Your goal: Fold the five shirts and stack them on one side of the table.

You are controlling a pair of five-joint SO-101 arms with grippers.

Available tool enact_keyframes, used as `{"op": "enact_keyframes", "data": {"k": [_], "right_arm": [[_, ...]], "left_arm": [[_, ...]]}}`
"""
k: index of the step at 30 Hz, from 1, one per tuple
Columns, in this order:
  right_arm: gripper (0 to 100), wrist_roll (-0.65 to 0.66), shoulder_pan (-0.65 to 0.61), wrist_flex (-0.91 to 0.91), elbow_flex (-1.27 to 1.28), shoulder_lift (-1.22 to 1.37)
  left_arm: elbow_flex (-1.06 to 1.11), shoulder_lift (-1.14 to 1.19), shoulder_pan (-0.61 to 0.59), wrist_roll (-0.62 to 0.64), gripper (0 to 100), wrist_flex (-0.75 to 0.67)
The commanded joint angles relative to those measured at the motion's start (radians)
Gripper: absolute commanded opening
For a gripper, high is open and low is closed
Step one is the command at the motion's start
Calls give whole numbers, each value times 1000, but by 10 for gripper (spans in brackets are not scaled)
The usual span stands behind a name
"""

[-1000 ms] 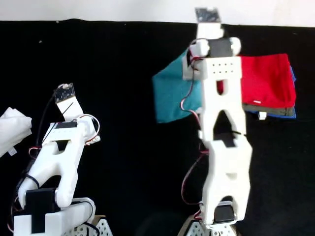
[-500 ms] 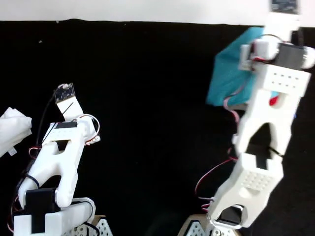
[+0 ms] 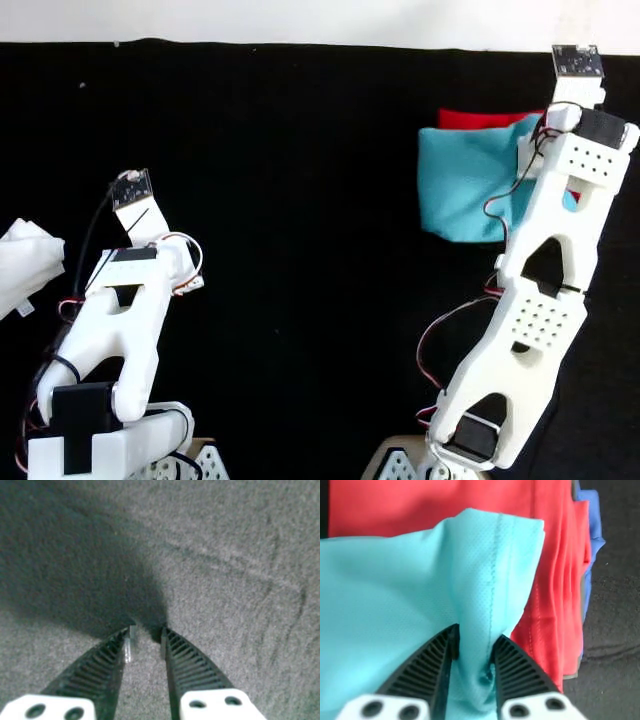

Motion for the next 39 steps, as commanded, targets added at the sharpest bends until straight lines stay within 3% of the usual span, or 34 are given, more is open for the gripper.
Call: {"op": "enact_keyframes", "data": {"k": [1, 5, 18, 21, 25, 34, 39], "right_arm": [[5, 12, 24, -30, -139, -21], [5, 11, 58, -54, -242, -16], [17, 9, 105, -131, -171, 127], [101, 0, 97, -113, -171, 105], [174, -115, 94, -99, -171, 25], [174, -149, -19, -84, -170, -214], [174, -149, -82, 33, -170, -297]], "left_arm": [[-5, -8, -5, -9, 102, -34], [-5, -8, -5, -9, 102, -34], [-5, -8, -5, -9, 102, -34], [-5, -8, -5, -9, 102, -34], [-5, -8, -5, -9, 102, -34], [-5, -8, -5, -9, 102, -34], [-5, -8, -5, -9, 101, -34]]}}
